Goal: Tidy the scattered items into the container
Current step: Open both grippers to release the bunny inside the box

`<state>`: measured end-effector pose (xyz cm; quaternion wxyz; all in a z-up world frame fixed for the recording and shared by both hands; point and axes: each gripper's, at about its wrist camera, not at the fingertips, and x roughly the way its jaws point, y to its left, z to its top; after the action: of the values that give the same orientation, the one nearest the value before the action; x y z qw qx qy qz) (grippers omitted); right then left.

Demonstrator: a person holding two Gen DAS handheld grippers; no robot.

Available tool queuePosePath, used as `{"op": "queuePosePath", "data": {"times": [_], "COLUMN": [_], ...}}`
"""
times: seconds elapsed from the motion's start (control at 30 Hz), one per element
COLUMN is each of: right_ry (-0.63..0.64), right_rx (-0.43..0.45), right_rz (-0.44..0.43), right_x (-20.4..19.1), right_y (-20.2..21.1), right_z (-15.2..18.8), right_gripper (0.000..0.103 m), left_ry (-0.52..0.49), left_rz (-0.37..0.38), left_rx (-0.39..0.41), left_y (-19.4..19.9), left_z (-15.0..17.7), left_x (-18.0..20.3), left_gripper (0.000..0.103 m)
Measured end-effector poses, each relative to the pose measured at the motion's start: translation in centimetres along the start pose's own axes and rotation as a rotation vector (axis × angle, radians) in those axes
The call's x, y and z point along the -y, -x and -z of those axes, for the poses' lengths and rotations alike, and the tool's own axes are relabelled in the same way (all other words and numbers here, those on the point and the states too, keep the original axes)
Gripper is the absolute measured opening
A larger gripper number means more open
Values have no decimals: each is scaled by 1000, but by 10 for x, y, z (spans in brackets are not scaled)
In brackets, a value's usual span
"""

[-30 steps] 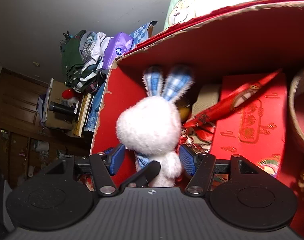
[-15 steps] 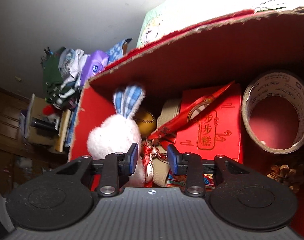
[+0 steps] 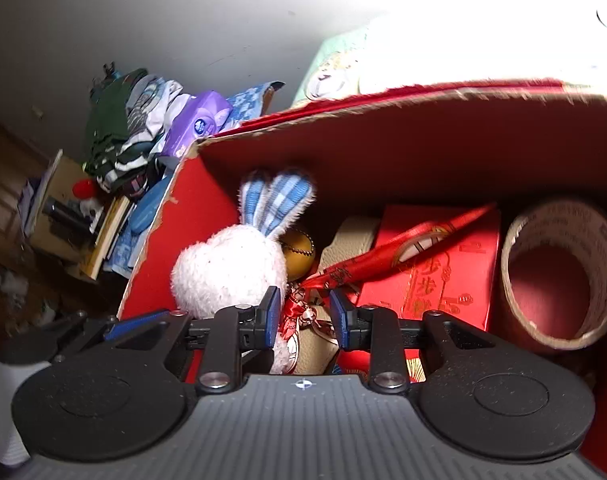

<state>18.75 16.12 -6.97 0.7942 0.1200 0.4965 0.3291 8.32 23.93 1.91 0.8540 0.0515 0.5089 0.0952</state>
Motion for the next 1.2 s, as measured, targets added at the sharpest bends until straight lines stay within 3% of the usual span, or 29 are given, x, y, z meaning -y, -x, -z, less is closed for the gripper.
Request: {"op": "queuePosePath", "data": {"times": [0.87, 1.2], "right_ry": [-43, -56], "right_rx": [17, 18], "right_rz": [10, 4], "right_x": [6, 8], "right_y": [-3, -2], "right_z": [2, 2], "right_gripper": [32, 32], "left_ry": [-32, -32], "left_rz": [-22, -21], "left_rx": [5, 5], "left_y": [-9, -9], "left_z": [3, 2], "left_x": [11, 11], "left_gripper": [98, 98]}}
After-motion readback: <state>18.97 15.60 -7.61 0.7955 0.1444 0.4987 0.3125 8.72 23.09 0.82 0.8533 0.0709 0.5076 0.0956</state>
